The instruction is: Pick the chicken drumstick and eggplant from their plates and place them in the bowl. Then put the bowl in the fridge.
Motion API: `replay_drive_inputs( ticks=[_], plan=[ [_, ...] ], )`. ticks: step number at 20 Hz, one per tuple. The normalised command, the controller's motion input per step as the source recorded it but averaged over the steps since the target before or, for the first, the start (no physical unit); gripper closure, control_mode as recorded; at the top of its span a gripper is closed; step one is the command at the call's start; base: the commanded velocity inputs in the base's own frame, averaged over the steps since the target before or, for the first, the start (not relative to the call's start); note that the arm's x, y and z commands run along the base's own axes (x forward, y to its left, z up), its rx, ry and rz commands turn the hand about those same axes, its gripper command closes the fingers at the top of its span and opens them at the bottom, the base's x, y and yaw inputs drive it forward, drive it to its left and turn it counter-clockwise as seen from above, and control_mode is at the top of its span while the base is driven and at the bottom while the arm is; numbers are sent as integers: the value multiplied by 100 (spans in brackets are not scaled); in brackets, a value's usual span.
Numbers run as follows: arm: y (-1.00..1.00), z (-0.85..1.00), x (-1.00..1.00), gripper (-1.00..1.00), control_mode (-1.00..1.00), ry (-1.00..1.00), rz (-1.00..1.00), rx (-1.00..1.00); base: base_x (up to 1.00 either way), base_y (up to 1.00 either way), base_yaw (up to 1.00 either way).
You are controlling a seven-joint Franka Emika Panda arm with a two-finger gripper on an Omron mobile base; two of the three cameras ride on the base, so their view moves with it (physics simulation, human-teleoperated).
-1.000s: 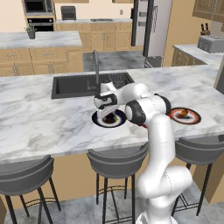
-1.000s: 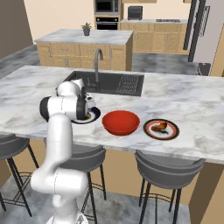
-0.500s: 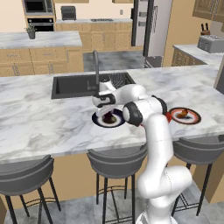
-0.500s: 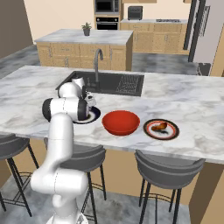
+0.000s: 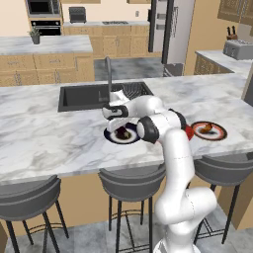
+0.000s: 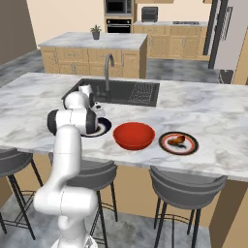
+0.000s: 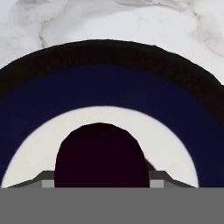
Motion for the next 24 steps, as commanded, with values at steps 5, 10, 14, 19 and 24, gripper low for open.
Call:
replay_drive_inputs(
  ticks=[5, 10, 14, 19, 24],
  plan=[
    [-3, 38, -26, 100, -100, 1, 0, 5, 0, 0, 0],
    [-21, 52, -38, 100, -100, 0, 0, 2, 0, 0, 0],
    [-42, 39, -47, 100, -100, -7, 0, 0, 0, 0, 0],
    [-56, 31, -55, 100, -100, -15, 2, 0, 0, 0, 0],
    [-61, 22, -60, 100, -100, -23, 5, 0, 0, 0, 0]
  ],
)
